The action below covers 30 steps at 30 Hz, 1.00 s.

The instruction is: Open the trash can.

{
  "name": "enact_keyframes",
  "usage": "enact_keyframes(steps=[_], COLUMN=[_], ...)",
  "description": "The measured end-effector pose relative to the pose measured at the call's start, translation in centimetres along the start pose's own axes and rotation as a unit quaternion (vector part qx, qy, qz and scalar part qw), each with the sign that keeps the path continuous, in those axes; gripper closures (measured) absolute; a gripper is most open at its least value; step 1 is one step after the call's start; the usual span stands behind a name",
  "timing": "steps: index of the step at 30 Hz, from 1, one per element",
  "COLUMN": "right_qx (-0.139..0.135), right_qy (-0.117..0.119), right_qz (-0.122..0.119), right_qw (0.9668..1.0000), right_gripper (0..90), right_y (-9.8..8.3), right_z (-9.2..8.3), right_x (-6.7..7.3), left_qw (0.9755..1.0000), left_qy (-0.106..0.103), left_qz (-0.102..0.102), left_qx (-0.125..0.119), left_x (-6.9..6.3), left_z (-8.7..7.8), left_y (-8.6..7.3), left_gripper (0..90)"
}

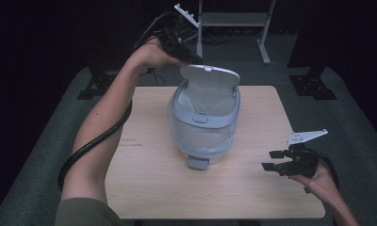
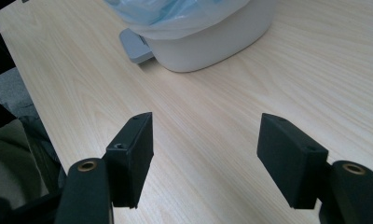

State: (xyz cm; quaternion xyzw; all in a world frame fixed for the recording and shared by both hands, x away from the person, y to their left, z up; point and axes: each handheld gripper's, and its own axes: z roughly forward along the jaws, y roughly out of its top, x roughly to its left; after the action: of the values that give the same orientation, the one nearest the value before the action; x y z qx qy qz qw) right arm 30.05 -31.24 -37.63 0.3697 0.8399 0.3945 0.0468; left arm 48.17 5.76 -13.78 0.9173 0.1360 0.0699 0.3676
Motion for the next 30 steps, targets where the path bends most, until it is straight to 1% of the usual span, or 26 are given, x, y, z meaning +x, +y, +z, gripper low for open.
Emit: enact_keyframes(steps=[2, 7, 11, 12, 13, 17, 19, 21, 22, 26, 27, 30], right_qx=[0.001, 0.005, 0.004, 0.004, 0.004, 0.008, 0.007, 0.008, 0.007, 0.008, 0.009, 0.011], right_qy=[0.003, 0.003, 0.003, 0.003, 0.003, 0.005, 0.005, 0.006, 0.007, 0.009, 0.010, 0.011], right_qz=[-0.002, -0.007, -0.010, -0.010, -0.010, -0.012, -0.014, -0.015, -0.012, -0.016, -0.016, -0.019], right_qw=[1.0000, 1.0000, 0.9999, 0.9999, 0.9999, 0.9999, 0.9999, 0.9998, 0.9999, 0.9998, 0.9998, 0.9997], right_gripper=[34.7, 34.7, 34.8, 34.8, 34.8, 34.8, 34.8, 34.8, 34.8, 34.8, 34.8, 34.8], right_y=[0.2, 0.5, 0.8, 0.9, 0.9, 0.9, 1.0, 1.0, 1.1, 1.2, 1.2, 1.3], right_z=[0.2, 0.4, 0.4, 0.5, 0.5, 0.7, 0.8, 0.8, 0.9, 1.1, 1.2, 1.4], right_x=[0.0, 0.2, 0.4, 0.5, 0.5, 0.6, 0.6, 0.7, 0.8, 0.7, 0.8, 0.7], left_qw=[1.0000, 0.9999, 0.9998, 0.9998, 0.9998, 0.9995, 0.9992, 0.9992, 0.9991, 0.9989, 0.9989, 0.9988], left_qy=[-0.004, -0.008, -0.009, -0.008, -0.008, -0.015, -0.013, -0.013, -0.010, -0.010, -0.009, -0.008], left_qz=[0.005, 0.013, 0.017, 0.019, 0.019, 0.026, 0.036, 0.035, 0.038, 0.043, 0.042, 0.044], left_qx=[-0.001, -0.001, 0.003, 0.002, 0.002, 0.001, 0.008, 0.010, 0.015, 0.018, 0.018, 0.020], left_x=[-0.5, -1.1, -1.6, -1.9, -1.9, -2.7, -3.2, -3.4, -3.7, -4.0, -4.2, -4.4], left_z=[0.0, 0.1, 0.2, 0.3, 0.3, 0.7, 1.1, 1.3, 1.6, 1.9, 2.1, 2.2], left_y=[-0.3, -0.8, -1.2, -1.5, -1.5, -1.9, -2.2, -2.3, -2.6, -3.0, -3.4, -3.6], left_gripper=[87.1, 87.1, 87.1, 87.1, 87.1, 87.1, 86.7, 85.8, 85.8, 85.8, 85.8, 85.8])
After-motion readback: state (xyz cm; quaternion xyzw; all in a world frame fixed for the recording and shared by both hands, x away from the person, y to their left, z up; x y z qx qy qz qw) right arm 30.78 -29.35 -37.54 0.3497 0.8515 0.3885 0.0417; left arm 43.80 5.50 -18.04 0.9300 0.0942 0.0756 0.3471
